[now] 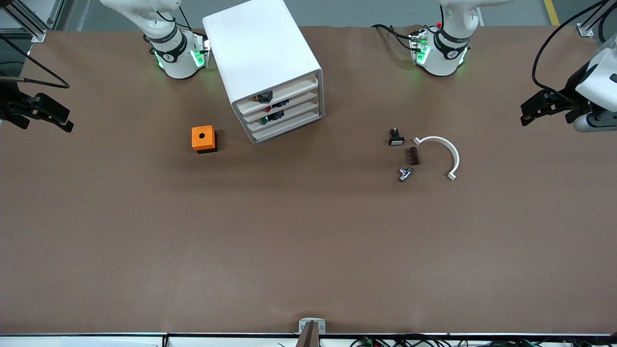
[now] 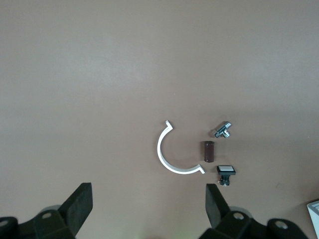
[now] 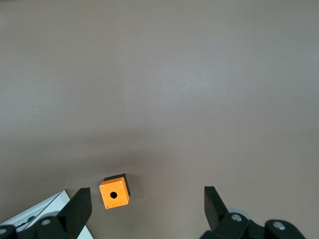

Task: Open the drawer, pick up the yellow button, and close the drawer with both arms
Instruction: 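Move the left gripper toward the white cabinet while the right gripper lifts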

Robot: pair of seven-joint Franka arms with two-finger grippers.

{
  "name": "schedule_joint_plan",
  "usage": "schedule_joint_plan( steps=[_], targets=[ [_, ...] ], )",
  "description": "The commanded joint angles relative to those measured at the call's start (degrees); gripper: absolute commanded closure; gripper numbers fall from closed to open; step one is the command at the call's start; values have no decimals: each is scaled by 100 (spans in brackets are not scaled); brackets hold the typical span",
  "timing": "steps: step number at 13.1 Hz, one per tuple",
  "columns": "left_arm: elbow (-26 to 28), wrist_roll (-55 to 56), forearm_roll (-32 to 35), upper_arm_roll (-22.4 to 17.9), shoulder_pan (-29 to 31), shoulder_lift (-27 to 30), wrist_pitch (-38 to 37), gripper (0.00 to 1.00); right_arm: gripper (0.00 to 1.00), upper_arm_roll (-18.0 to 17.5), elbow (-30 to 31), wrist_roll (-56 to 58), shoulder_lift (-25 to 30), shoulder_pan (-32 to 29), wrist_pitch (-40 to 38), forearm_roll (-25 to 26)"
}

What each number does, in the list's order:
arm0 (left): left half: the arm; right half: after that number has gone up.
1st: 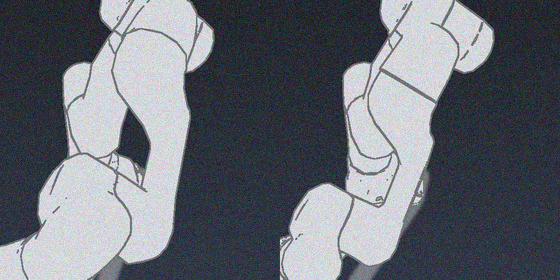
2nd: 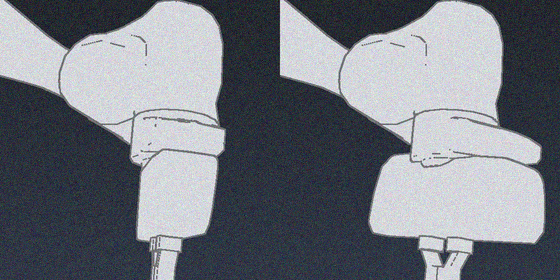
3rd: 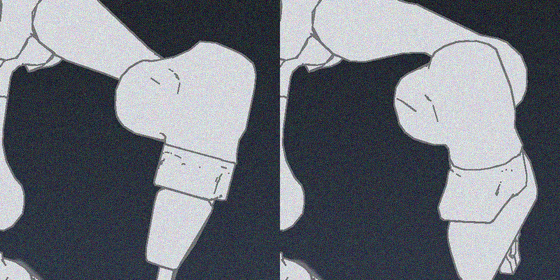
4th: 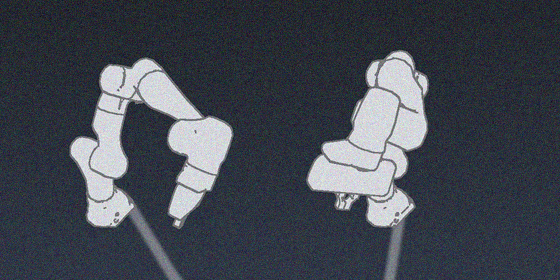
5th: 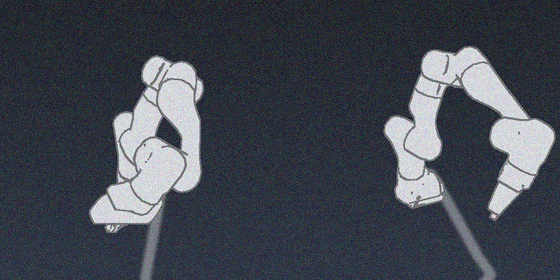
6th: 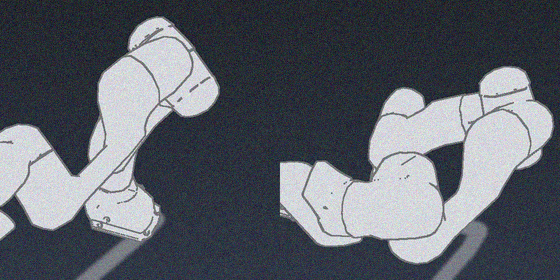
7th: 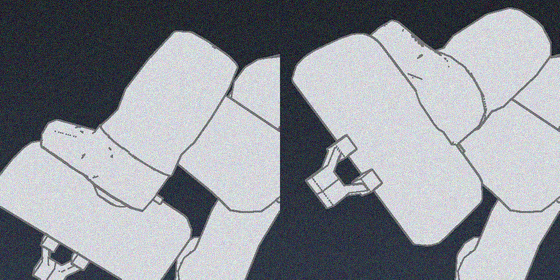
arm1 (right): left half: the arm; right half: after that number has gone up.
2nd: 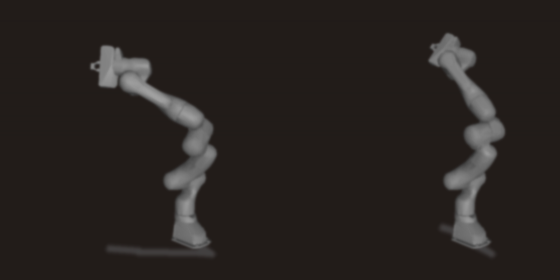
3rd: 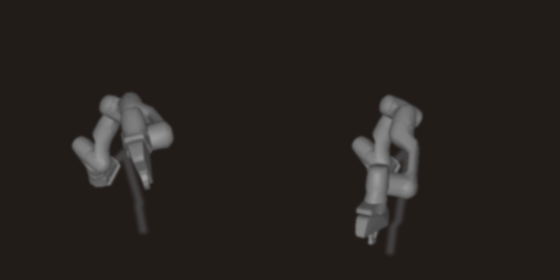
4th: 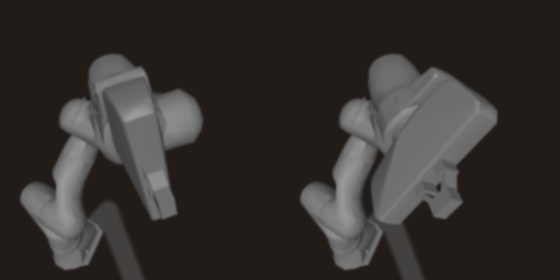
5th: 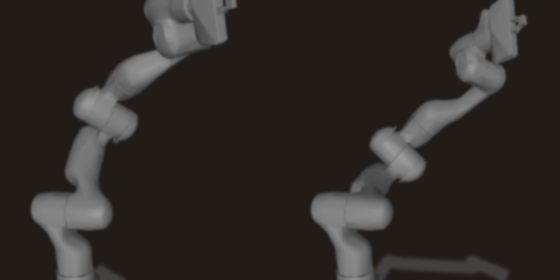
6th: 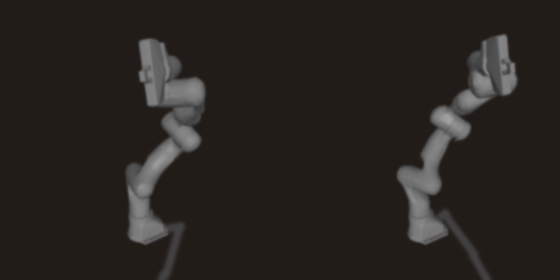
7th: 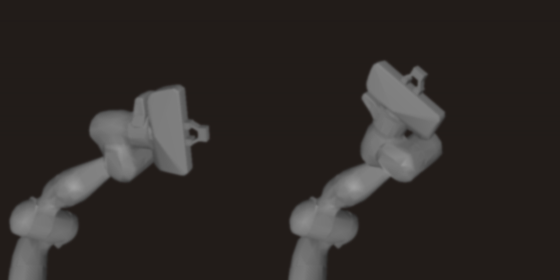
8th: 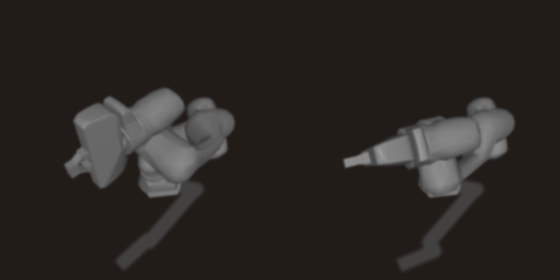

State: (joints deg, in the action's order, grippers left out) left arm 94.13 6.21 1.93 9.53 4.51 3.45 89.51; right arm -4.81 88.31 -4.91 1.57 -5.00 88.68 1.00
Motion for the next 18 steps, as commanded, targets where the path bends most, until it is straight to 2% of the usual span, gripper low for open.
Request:
schedule_joint_plan(
  steps=[1, 6, 9, 11, 14, 18],
  targets=[
    [-131, 73, 27, 58, 24, -46, -153, 0, 0, -3, 117, 52, 116, -1, 44, 41],
    [-509, 47, 97, 49, 24, -371, -391, 0, 0, -3, 117, 52, 116, -9, 44, 41],
    [-500, 108, 97, 40, 33, -696, -400, 0, 0, -3, 117, 52, 116, -9, 53, 41],
    [-527, 187, 36, 49, -11, -1099, -356, 0, 0, -3, 108, 43, 116, -36, 0, 23],
    [-1009, 450, -130, 75, -20, -1942, -347, 0, 0, -20, 12, 34, 20, -27, 71, -143],
    [-1475, 1213, -421, 76, -212, -2839, -321, 0, 0, -55, -77, 60, -560, -27, 482, -205]
  ],
)
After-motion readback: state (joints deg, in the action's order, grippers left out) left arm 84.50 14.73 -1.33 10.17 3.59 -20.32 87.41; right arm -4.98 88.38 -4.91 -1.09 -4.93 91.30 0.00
